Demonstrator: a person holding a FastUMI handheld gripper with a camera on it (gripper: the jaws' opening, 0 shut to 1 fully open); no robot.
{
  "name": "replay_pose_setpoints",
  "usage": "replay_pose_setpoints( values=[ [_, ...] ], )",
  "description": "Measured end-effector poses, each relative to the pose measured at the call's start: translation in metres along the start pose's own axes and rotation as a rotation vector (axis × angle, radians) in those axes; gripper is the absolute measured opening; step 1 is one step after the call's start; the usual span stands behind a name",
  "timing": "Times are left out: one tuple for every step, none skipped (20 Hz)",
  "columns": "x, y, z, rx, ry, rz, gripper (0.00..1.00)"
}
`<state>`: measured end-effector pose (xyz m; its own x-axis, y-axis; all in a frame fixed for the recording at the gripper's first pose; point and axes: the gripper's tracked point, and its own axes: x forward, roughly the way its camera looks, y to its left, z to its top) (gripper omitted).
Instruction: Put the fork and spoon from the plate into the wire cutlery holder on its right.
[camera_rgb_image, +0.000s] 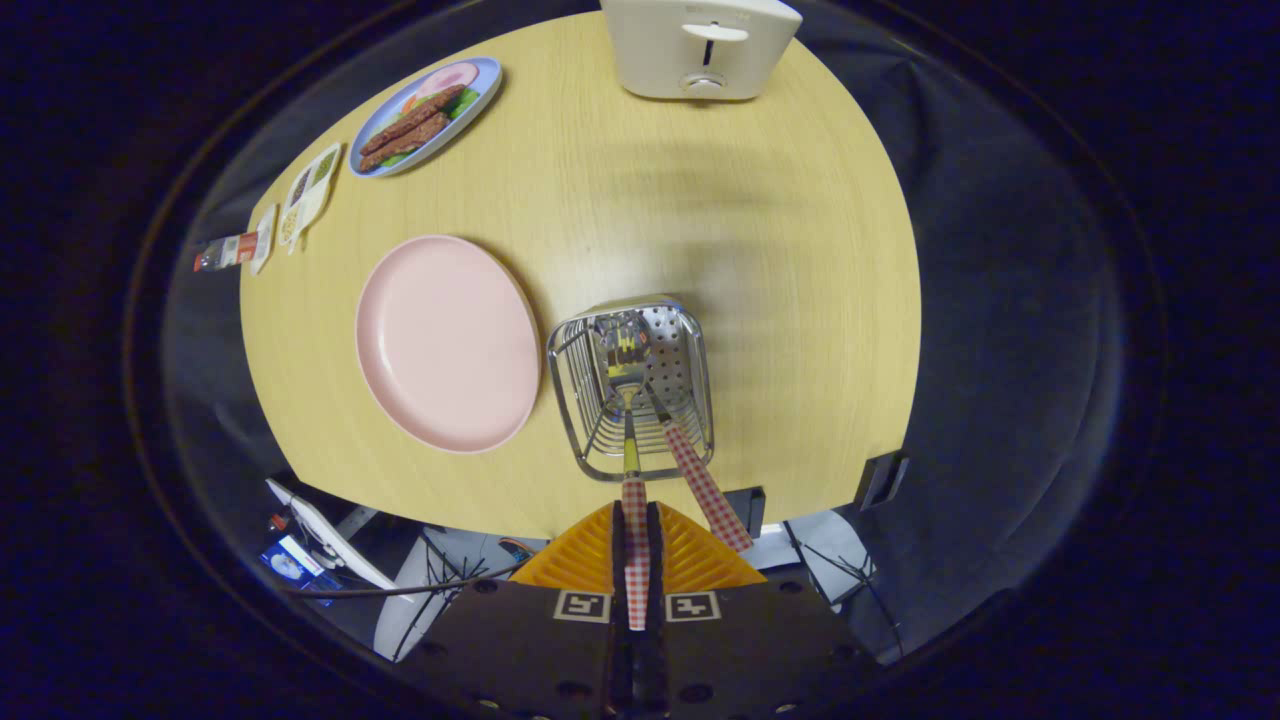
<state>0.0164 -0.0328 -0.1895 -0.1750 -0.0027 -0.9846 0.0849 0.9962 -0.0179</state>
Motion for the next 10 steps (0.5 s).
replay_pose_setpoints(
  values=[
    [0.001, 0.002, 0.003, 0.000, 0.003, 0.004, 0.05],
    [-0.001, 0.000, 0.008, -0.004, 0.005, 0.009, 0.05],
    [0.000, 0.000, 0.011, -0.009, 0.002, 0.011, 0.11],
    [0.000, 0.002, 0.014, -0.012, -0.005, 0.012, 0.11],
    [0.001, 0.001, 0.017, -0.013, -0.017, 0.013, 0.10],
    [0.000, 0.001, 0.018, -0.013, -0.031, 0.014, 0.09],
    [-0.003, 0.000, 0.021, -0.013, -0.045, 0.020, 0.09],
    [-0.003, 0.001, 0.021, -0.014, -0.060, 0.026, 0.11],
    [-0.005, 0.000, 0.022, -0.016, -0.076, 0.027, 0.13],
    [-0.006, 0.002, 0.024, -0.019, -0.100, 0.044, 0.14]
  ],
)
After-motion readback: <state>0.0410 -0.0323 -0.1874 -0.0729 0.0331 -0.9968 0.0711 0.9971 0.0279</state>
